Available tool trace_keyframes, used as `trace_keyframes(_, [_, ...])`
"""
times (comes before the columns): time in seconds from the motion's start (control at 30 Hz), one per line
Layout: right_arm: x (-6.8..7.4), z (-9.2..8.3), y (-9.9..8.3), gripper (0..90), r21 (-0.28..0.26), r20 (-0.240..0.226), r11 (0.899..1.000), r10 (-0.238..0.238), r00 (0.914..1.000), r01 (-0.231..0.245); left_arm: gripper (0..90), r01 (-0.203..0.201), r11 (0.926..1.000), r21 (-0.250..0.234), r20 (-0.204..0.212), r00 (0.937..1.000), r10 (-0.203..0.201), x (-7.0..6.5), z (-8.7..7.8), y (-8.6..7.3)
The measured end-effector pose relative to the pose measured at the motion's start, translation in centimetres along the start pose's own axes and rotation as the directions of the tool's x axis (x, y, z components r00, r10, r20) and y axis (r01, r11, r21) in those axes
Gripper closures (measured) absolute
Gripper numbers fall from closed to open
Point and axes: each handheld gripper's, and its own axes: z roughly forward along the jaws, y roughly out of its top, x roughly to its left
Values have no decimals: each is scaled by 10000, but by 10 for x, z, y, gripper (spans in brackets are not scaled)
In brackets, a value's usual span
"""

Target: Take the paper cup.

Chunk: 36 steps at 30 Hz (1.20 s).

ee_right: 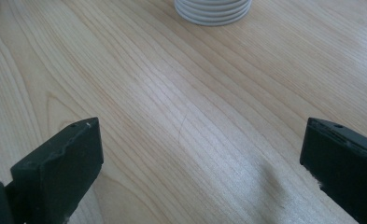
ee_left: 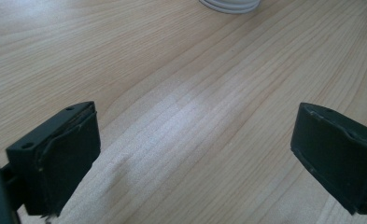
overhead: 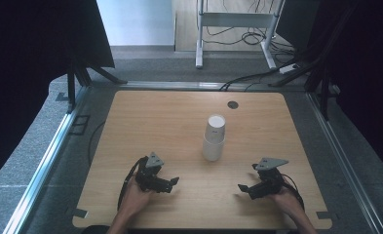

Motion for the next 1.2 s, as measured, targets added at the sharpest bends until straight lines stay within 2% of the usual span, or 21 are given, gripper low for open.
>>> trace_keyframes(0.07, [0, 0, 2, 0, -35, -40, 10000, -8, 10000, 8, 5, 118, 9999, -49, 84, 9999, -118, 1, 0, 2])
trace_keyframes(0.27, [0, -3, 8, 0, -73, -66, 10000, 13, 10000, -14, 0, 100, 9998, -178, 36, 9999, -99, 3, 1, 11])
trace_keyframes(0.4, [-1, -5, 13, 0, -81, -105, 9999, 72, 9999, -73, 0, 106, 9997, -230, 209, 9997, -102, 4, 3, 16])
trace_keyframes(0.57, [-2, -7, 19, 0, -69, -69, 10000, 52, 10000, -53, 0, -119, 9998, -177, 134, 9998, 122, 3, 4, 23])
trace_keyframes(0.97, [-6, -11, 31, 0, 30, -204, 10000, -13, 9998, 14, 0, -449, 9988, -211, 382, 9982, 457, 3, 6, 39])
trace_keyframes(1.2, [-6, -15, 42, 0, -162, -382, 9998, 74, 9992, -80, 9, -805, 9964, -280, 515, 9953, 819, -1, 13, 53])
